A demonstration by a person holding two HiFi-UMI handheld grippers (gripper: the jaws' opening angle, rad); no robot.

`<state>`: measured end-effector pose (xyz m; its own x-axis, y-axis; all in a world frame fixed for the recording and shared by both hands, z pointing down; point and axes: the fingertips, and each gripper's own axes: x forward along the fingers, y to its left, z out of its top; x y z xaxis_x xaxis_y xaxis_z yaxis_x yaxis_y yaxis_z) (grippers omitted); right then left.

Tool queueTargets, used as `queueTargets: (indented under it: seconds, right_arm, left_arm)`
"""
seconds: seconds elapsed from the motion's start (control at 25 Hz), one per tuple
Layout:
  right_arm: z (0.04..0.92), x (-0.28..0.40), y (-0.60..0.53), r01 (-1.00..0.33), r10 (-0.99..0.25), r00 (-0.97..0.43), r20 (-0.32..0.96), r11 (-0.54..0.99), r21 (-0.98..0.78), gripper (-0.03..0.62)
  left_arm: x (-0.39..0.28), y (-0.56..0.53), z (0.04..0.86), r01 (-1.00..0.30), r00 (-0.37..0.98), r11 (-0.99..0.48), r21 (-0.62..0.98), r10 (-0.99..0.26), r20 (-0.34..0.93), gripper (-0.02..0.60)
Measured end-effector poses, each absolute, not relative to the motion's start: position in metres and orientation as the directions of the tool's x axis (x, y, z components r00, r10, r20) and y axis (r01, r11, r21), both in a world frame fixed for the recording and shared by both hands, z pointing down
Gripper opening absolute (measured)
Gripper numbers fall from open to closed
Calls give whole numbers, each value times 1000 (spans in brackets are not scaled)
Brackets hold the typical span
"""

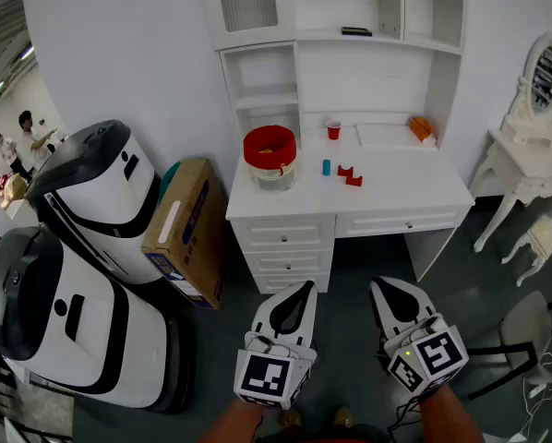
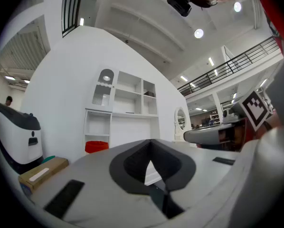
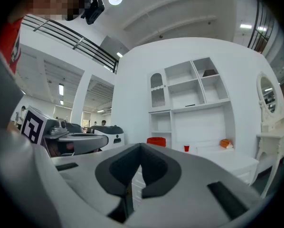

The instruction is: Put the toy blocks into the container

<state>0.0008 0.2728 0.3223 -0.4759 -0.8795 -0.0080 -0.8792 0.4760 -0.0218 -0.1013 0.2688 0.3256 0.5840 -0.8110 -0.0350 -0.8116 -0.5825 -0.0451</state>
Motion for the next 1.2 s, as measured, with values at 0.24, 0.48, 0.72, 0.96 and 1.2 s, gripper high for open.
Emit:
queueTargets:
  seconds: [0.24, 0.48, 0.72, 0.96, 1.2]
  right_arm:
    - [321, -3, 273, -877, -877, -480, -12, 480, -19, 3]
    - [319, -2, 273, -878, -879, -477, -22, 477, -24, 3]
    - [315, 5, 273, -886, -886, -462, -46, 463, -20, 8]
    - [314, 32, 265, -890, -890, -454, -48, 456, -24, 11]
    - [308, 70, 250, -878, -878, -475, -63, 477, -34, 28]
  left_arm:
    - [-102, 268, 324, -809, 587, -585, -59, -807, -58, 44]
    - [-100, 269, 326, -807, 590, -588, -48, -807, -33, 44]
    - [-93, 265, 323, -807, 591, -589, -52, -805, -59, 44]
    - [-72, 252, 320, -810, 586, -583, -58, -806, -87, 44]
    - [-42, 236, 310, -833, 553, -552, -46, -825, -116, 44]
